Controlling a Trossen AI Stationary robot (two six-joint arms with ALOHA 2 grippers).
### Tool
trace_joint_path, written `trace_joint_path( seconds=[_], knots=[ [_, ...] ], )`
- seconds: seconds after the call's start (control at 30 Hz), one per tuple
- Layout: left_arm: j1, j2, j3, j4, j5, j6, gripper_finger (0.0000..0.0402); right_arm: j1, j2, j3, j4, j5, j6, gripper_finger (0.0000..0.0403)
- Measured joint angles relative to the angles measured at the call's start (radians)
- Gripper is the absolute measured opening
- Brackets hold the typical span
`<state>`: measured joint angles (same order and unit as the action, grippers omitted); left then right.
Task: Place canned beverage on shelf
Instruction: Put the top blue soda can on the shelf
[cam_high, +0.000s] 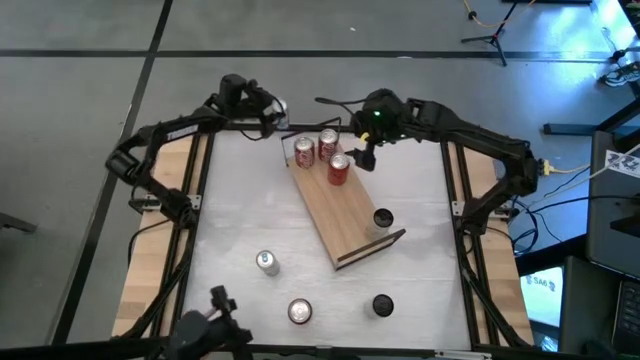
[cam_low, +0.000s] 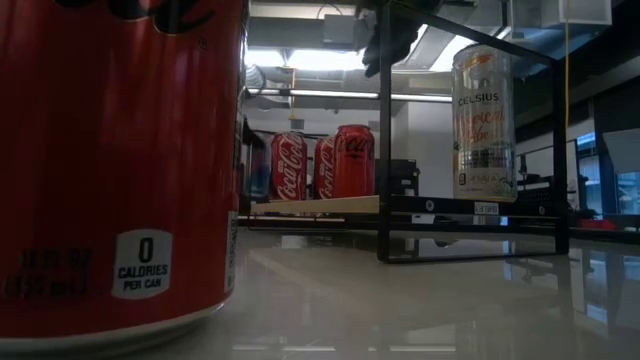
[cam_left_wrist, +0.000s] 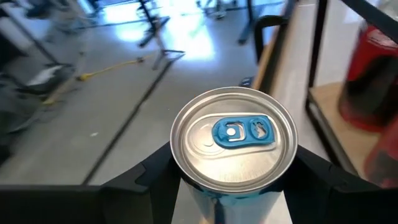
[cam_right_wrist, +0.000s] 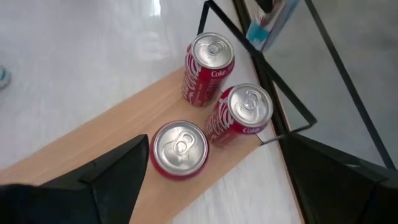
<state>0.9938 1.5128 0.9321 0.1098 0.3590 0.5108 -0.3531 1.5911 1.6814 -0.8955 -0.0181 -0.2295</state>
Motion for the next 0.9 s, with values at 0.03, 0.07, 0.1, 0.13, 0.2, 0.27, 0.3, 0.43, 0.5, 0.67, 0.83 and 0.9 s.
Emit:
trace_joint_path(
  seconds=[0.03, 0.07, 0.1, 0.13, 0.2, 0.27, 0.3, 0.43, 0.5, 0.67, 0.83, 0.9],
  knots=[
    [0.0, -0.022, 0.0, -0.015, -0.027, 0.009, 0.0205, 0.0, -0.014, 0.0, -0.008, 0.0, 0.0, 0.037],
    [0.0, -0.046, 0.0, -0.031, -0.054, 0.017, 0.0205, 0.0, -0.027, 0.0, -0.017, 0.0, 0.0, 0.037],
    [0.0, -0.071, 0.0, -0.049, -0.079, 0.019, 0.0205, 0.0, -0.041, 0.0, -0.026, 0.0, 0.0, 0.037],
    [0.0, -0.099, 0.0, -0.063, -0.1, 0.019, 0.0205, 0.0, -0.053, 0.0, -0.036, 0.0, 0.0, 0.037],
    [0.001, -0.154, 0.0, -0.083, -0.132, 0.019, 0.0205, 0.0, -0.079, 0.0, -0.058, 0.0, -0.002, 0.037],
    [0.001, -0.21, 0.0, -0.105, -0.143, 0.006, 0.0205, 0.0, -0.102, 0.0, -0.083, 0.0, -0.003, 0.037],
    [0.001, -0.238, 0.0, -0.114, -0.143, -0.008, 0.0205, 0.0, -0.114, 0.0, -0.099, 0.0, -0.003, 0.037],
    [-0.021, -0.346, 0.0, -0.136, -0.139, -0.089, 0.0205, 0.0, -0.165, -0.034, -0.129, -0.006, -0.003, 0.037],
    [-0.042, -0.391, 0.0, -0.148, -0.137, -0.131, 0.0205, 0.0, -0.198, -0.071, -0.126, -0.033, -0.003, 0.037],
    [-0.149, -0.47, 0.0, -0.163, -0.137, -0.229, 0.0205, 0.0, -0.292, -0.204, -0.04, -0.072, -0.001, 0.037],
    [-0.309, -0.486, 0.0, -0.173, -0.142, -0.322, 0.0205, -0.001, -0.386, -0.355, 0.092, -0.079, 0.0, 0.037],
    [-0.38, -0.486, 0.0, -0.173, -0.17, -0.355, 0.0205, -0.001, -0.417, -0.413, 0.147, -0.084, 0.0, 0.037]
  ],
)
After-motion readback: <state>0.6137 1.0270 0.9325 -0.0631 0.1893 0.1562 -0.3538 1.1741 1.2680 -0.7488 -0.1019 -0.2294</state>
